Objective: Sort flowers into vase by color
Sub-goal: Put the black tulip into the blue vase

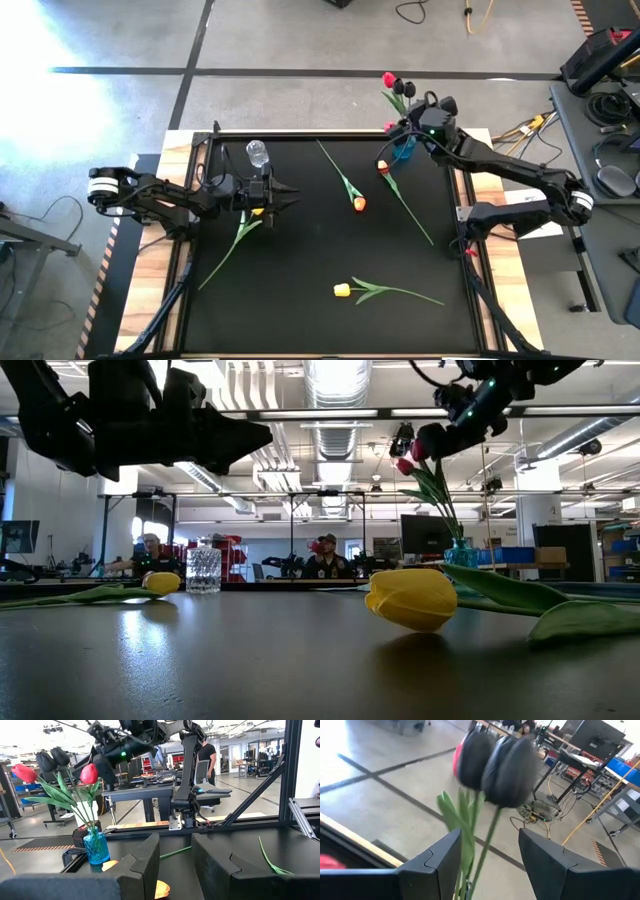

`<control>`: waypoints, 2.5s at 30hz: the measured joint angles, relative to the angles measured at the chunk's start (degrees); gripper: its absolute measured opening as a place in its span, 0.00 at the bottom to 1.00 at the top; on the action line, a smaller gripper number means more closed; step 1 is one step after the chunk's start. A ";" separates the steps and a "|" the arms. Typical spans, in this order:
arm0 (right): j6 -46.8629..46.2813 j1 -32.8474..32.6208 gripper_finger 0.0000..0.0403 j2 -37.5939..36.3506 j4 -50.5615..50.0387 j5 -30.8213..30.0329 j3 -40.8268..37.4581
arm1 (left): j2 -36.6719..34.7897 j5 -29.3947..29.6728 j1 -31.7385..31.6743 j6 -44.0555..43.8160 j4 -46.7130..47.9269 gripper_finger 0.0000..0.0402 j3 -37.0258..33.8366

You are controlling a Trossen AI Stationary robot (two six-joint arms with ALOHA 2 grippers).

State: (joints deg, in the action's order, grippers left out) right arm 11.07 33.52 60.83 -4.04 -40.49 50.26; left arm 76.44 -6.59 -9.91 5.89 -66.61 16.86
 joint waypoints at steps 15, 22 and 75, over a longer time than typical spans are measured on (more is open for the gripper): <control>0.34 0.00 0.45 -9.72 -7.23 0.81 0.04 | 0.00 0.00 0.02 0.02 0.17 0.25 0.00; 0.77 0.00 0.33 -9.97 -10.81 3.69 -1.08 | 0.00 0.00 0.02 0.02 0.22 0.25 0.00; 8.21 15.93 0.04 2.03 2.67 31.50 -1.64 | 0.00 0.00 0.00 0.70 1.27 0.25 0.00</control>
State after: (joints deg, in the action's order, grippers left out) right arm 19.29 49.45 62.86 -1.37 -8.99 48.62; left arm 76.44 -6.59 -9.91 6.59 -65.34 16.86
